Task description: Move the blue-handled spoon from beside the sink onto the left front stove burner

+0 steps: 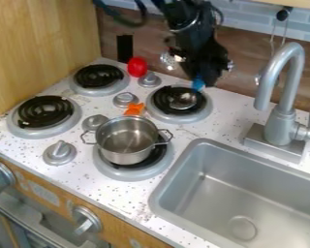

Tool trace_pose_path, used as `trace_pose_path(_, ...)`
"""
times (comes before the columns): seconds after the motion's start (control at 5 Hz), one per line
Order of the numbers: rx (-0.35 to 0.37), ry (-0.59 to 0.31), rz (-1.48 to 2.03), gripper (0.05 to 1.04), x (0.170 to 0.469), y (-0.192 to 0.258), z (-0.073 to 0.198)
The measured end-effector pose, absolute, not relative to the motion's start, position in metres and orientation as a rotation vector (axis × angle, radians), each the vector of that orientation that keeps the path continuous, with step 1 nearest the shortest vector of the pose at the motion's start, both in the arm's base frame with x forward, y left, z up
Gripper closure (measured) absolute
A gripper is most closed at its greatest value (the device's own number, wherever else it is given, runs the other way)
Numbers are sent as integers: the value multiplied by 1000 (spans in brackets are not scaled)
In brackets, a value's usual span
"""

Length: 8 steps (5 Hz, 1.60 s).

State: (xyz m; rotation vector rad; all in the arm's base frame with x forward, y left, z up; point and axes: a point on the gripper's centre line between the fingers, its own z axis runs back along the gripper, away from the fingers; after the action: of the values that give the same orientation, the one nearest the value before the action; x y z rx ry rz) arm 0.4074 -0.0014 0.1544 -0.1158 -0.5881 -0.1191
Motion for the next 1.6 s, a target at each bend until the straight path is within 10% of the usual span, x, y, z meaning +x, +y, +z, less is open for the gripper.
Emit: trace_pose_path(1.6, 311, -420, 455, 641, 366, 271, 85)
